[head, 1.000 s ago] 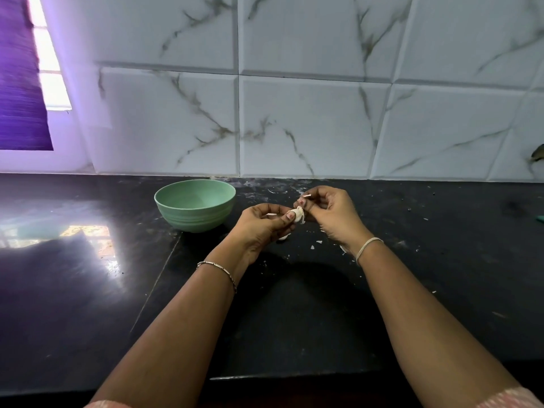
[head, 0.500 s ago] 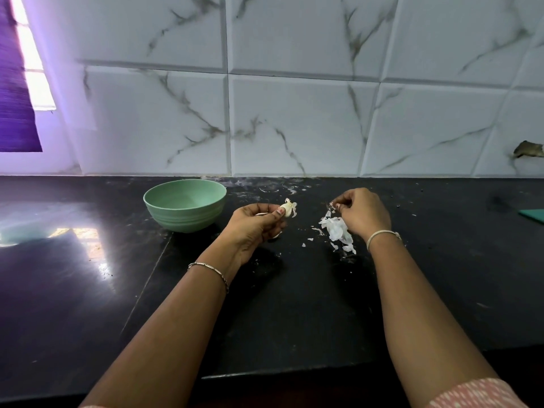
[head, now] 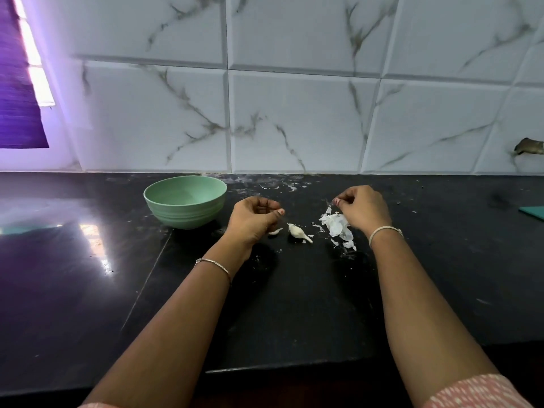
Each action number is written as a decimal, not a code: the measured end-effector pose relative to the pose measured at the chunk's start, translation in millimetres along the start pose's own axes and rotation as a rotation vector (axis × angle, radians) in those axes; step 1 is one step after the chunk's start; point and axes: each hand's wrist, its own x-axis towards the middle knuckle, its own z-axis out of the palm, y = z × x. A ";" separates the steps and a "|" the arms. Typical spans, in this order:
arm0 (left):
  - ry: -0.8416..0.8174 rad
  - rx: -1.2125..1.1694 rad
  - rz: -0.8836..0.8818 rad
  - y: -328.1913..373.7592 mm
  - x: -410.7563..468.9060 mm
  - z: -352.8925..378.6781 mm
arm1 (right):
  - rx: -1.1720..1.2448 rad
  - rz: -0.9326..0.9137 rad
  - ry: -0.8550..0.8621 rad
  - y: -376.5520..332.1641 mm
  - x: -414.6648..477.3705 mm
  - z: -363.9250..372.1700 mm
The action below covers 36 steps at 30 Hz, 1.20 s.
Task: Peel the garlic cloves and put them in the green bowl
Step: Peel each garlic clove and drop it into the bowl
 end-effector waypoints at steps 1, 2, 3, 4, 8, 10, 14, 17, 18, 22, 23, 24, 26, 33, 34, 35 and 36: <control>0.016 0.235 0.102 -1.2 0.6 1.5 | -0.009 -0.008 0.012 -1.2 -0.7 -0.9; 0.016 0.497 0.190 -2.5 0.1 3.2 | -0.019 -0.015 0.029 -1.7 -1.5 -1.7; 0.000 0.741 0.254 -3.6 -2.0 5.1 | -0.023 -0.018 0.048 -1.7 -1.7 -1.6; -0.033 0.923 0.285 -4.3 -5.6 6.8 | -0.018 -0.021 0.064 -1.9 -1.9 -1.5; -0.168 1.161 0.312 -9.7 -11.2 10.6 | 0.092 -0.073 0.068 -7.0 -1.4 3.5; -0.200 1.211 0.331 -11.7 -9.3 12.2 | 0.132 -0.106 0.030 -12.4 -3.0 5.2; -0.194 1.220 0.374 -12.7 -7.2 13.7 | 0.144 -0.201 -0.232 -20.4 -8.3 8.6; -0.144 1.214 0.422 -12.4 -4.0 10.6 | 0.220 -0.180 -0.410 -24.2 -10.2 11.5; -0.121 1.189 0.441 -11.8 -3.5 9.7 | 0.276 -0.154 -0.466 -25.4 -11.4 12.8; -0.046 0.919 0.424 -7.3 -2.7 9.6 | 0.448 -0.087 -0.633 -28.5 -17.1 17.7; -0.034 0.826 0.386 -6.0 -2.6 9.2 | 0.497 -0.080 -0.646 -29.7 -18.5 19.2; -0.023 0.722 0.348 -4.5 -2.8 8.0 | 0.546 -0.074 -0.637 -31.2 -19.5 20.4; 0.002 0.524 0.316 -2.8 -1.9 5.4 | 0.641 -0.065 -0.591 -34.7 -20.2 23.4; 0.121 0.020 0.009 4.1 3.0 2.0 | 0.896 0.001 -0.328 -47.2 -25.3 38.0; 0.089 -0.076 -0.046 5.5 1.8 2.5 | 0.908 -0.004 -0.296 -49.5 -26.8 40.0; 0.056 -0.135 -0.068 6.7 -0.1 3.3 | 0.925 -0.007 -0.272 -51.7 -28.5 42.1; 0.030 -0.181 -0.065 6.9 -2.2 4.1 | 0.947 -0.007 -0.257 -54.1 -30.5 44.0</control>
